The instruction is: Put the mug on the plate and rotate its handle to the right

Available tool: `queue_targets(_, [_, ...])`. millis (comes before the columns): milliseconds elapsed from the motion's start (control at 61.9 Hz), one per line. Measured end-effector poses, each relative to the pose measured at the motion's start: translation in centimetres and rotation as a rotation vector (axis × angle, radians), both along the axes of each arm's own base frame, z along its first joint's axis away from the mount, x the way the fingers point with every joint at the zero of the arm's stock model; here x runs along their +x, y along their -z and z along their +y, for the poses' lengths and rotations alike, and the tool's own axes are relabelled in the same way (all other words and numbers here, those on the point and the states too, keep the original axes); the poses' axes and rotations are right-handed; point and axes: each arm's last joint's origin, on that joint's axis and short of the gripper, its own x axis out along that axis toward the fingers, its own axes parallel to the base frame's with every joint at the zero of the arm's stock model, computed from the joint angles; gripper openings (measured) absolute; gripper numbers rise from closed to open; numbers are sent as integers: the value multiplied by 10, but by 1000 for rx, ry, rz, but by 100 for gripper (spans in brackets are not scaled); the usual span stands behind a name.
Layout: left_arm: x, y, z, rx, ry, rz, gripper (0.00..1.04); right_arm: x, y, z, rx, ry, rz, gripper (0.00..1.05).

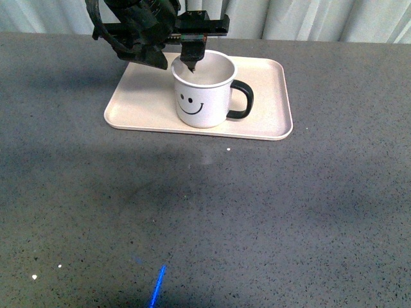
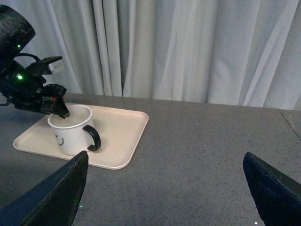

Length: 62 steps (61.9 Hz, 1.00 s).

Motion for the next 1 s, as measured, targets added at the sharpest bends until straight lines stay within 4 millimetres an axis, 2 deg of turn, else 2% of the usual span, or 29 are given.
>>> queue_targets(129, [-15,-15,11,-19,27,-94,73,0,0,0,0,0,0,96])
queue_targets(275, [-42,-57,40,-163,23,-249,97,0,0,0,0,0,0,96])
queue_targets(404, [-68,-86,87,-302,-56,-348,95,0,0,0,0,0,0,96])
queue_targets(501, [-86,-87,118,-339,-113,-402,95,0,0,0,0,0,0,96])
queue_targets(533, [-97,-82,135,-217,-235,-609,86,0,0,0,0,0,0,96])
queue_targets(566, [-111,-77,151,-139,-311,-740,79,0,0,0,0,-1,0,96])
queue_targets(582, [-124,-73,163,-105,-338,-813,74,0,0,0,0,-1,0,96])
queue_targets(663, [-162,-64,183,-51,-386,-939,59,0,0,0,0,2,0,96])
queue_targets(711, [-184,-58,186,-36,-391,-970,50,0,0,0,0,2,0,96])
queue_targets(792, [-206,-46,185,-23,-369,-955,36,0,0,0,0,-1,0,96])
queue_targets(873, [-219,-35,185,-12,-364,-928,23,0,0,0,0,-1,0,96])
queue_targets(986, [-235,-32,185,-12,-362,-937,1,0,0,0,0,0,0,96])
queue_targets(1002, [-236,-32,184,-12,-360,-939,1,0,0,0,0,0,0,96])
